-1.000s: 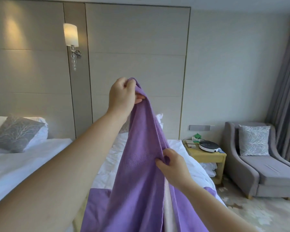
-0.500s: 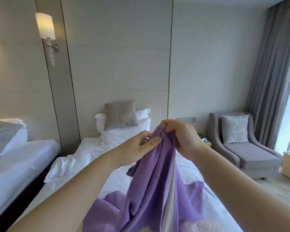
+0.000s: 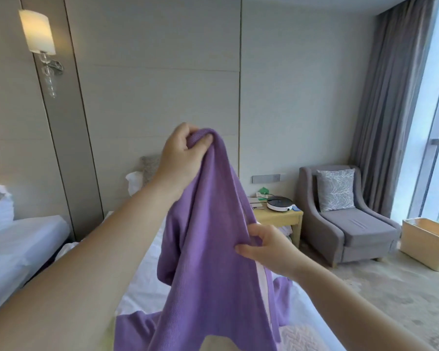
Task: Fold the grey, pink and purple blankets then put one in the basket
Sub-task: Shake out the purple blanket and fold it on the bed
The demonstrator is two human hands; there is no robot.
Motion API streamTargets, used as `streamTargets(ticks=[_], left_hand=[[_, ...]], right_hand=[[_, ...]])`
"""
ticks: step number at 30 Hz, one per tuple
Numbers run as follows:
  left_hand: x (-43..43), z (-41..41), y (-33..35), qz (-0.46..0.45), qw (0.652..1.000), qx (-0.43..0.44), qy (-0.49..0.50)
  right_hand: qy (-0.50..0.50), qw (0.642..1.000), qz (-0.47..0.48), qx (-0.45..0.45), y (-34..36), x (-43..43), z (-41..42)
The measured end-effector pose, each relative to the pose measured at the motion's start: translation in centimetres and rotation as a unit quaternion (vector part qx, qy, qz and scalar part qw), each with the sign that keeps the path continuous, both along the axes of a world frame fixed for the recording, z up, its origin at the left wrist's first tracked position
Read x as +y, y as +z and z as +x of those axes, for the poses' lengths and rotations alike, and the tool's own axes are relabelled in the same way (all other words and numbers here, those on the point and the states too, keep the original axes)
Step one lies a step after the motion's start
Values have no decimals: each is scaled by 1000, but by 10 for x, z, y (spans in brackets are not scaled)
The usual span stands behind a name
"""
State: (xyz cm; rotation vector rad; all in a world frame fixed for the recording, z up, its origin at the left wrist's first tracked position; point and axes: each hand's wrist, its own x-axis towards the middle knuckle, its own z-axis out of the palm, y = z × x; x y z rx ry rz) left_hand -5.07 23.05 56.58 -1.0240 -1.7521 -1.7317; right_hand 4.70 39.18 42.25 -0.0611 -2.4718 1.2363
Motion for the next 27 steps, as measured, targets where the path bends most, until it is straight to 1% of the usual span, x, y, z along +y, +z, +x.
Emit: streamTargets(ticks=[2,5,6,7,8,10,12,13,14,16,17,18,19,20,21,22,23,24,25,27], left_hand=[[-13,-11,11,47,998,-15,38],[-38,-27,21,97,990,-49,88],[-47,-32,21,106,987,-60,100],[-56,-38,19,112,985,-71,113],[-64,-44,16,115,982,-82,130],[-82,-59,3,113,973,-108,170],[-98,-73,-15,106,964,-141,202],[-106,-79,-27,102,958,-164,212],[-112,-83,-41,95,952,-188,221],[-119,-89,-67,54,941,-228,245],[-119,-90,-79,11,936,-242,257],[-117,-88,-88,-50,930,-250,263],[-112,-83,-96,-126,926,-248,253],[-104,-73,-102,-200,926,-236,215],[-94,-60,-105,-251,932,-220,142],[-83,-45,-106,-277,936,-214,38],[-72,-29,-105,-278,934,-209,-78],[-61,-15,-104,-276,923,-201,-177],[-53,-5,-106,-280,909,-194,-239],[-44,4,-110,-265,900,-215,-270]], right_hand=[[9,999,37,-7,-12,2,1],[73,992,91,-49,-21,3,4],[89,990,94,-60,-21,4,6],[102,990,77,-60,-20,6,6],[111,992,40,-50,-16,8,5],[125,989,-74,-17,-6,11,2],[138,967,-212,26,7,9,-3],[135,956,-255,49,15,7,-6],[125,952,-268,73,23,4,-9],[108,961,-235,102,37,-4,-13],[109,964,-217,106,43,-9,-16],[115,967,-204,102,48,-13,-18],[123,969,-192,94,52,-18,-21],[134,971,-180,81,57,-22,-24],[147,973,-164,68,60,-27,-27],[164,974,-148,53,62,-32,-30],[184,973,-134,42,62,-37,-32],[206,970,-129,32,61,-42,-33],[222,966,-133,25,58,-45,-35],[230,960,-160,26,52,-46,-35]])
